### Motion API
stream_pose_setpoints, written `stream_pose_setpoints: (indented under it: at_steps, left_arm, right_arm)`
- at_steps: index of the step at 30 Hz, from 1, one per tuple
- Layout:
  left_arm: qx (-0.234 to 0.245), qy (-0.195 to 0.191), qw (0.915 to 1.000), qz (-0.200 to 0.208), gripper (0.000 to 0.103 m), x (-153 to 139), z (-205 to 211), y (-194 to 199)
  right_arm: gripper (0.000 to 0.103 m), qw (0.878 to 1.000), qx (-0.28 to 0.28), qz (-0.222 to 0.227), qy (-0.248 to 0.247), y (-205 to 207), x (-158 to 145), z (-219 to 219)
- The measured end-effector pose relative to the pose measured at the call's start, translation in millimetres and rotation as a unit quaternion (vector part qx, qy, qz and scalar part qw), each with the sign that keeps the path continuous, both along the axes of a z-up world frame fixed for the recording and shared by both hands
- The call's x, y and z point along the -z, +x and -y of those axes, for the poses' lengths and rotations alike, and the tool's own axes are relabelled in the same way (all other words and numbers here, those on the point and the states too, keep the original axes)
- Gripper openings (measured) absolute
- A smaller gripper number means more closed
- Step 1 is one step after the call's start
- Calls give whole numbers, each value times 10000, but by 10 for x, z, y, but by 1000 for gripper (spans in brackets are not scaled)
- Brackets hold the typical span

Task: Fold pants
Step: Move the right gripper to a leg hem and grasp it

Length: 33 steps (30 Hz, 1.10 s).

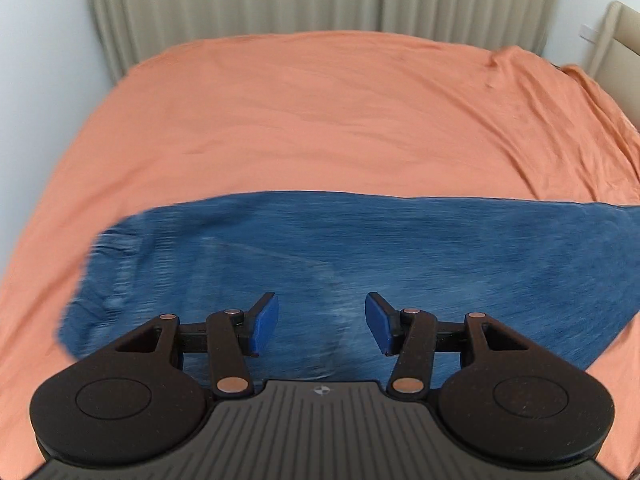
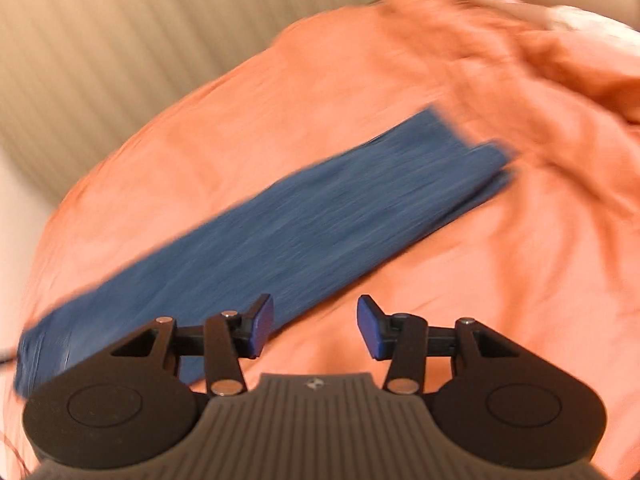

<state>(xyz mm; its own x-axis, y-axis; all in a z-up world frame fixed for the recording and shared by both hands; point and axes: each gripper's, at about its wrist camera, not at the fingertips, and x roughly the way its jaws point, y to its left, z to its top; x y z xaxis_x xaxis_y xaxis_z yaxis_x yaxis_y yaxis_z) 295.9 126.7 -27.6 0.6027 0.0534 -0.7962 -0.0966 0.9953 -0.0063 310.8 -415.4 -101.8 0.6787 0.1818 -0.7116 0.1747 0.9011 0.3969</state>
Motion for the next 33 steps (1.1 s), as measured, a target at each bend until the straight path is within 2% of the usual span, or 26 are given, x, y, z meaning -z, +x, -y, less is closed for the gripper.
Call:
stream_pose_setpoints:
  at_steps: [1, 2, 5, 7, 8, 9, 18, 19, 21, 22, 23, 24, 25, 27, 30, 31, 32, 33]
  left_arm:
    - [46, -13, 10000, -31, 59, 40, 89, 76]
    - [82, -5, 10000, -40, 59, 86, 166, 144]
    - [189, 62, 9998, -85, 59, 205, 378, 370]
    - [259, 80, 9995, -149, 59, 296, 496, 535]
    - [277, 109, 9994, -180, 59, 333, 553, 608]
    - [300, 154, 9992, -223, 59, 373, 609, 678]
    - [302, 297, 9983, -412, 57, 734, 847, 1157]
    - [273, 316, 9981, -460, 56, 779, 853, 1203]
    - [213, 401, 9974, -562, 54, 865, 868, 1285]
    - [187, 456, 9971, -576, 53, 902, 869, 1310]
    - [172, 487, 9970, -573, 53, 936, 871, 1329]
    - [153, 495, 9969, -590, 52, 971, 875, 1352]
    - [120, 495, 9969, -604, 52, 1001, 875, 1366]
    - [66, 517, 9968, -614, 52, 1041, 882, 1382]
    - [-17, 629, 9960, -630, 52, 1028, 929, 1413]
    - [-23, 722, 9956, -588, 50, 1001, 961, 1415]
    - [-19, 871, 9953, -429, 48, 951, 1006, 1393]
    - [-3, 973, 9950, -239, 48, 890, 1062, 1356]
  right_arm:
    - [43, 9999, 147, 45, 8, 44, -28, 193]
    - [43, 9999, 147, 45, 8, 44, -28, 193]
    - [42, 9986, 520, 73, -40, 186, -49, 738]
    - [42, 9975, 707, 53, 18, 325, 8, 1009]
    - [42, 9962, 851, -5, 170, 471, 133, 1206]
    - [41, 9962, 851, -5, 170, 471, 133, 1206]
    - [30, 9894, 1158, -287, 822, 1165, 917, 1542]
    - [26, 9889, 1177, -294, 852, 1205, 958, 1558]
    - [3, 9886, 1140, -175, 972, 1276, 962, 1625]
    - [2, 9886, 1140, -175, 972, 1276, 962, 1625]
    - [2, 9895, 1023, 57, 1023, 1266, 883, 1638]
    - [1, 9924, 802, 363, 856, 1203, 719, 1614]
    - [1, 9924, 802, 363, 856, 1203, 719, 1614]
    - [1, 9946, 800, 74, 653, 1239, 802, 1624]
    - [1, 9930, 900, -248, 721, 1245, 1087, 1703]
    - [3, 9919, 938, -248, 815, 1230, 1142, 1728]
    - [10, 9883, 1081, -196, 1059, 1185, 1193, 1796]
    - [21, 9868, 1127, -172, 1151, 1161, 1190, 1826]
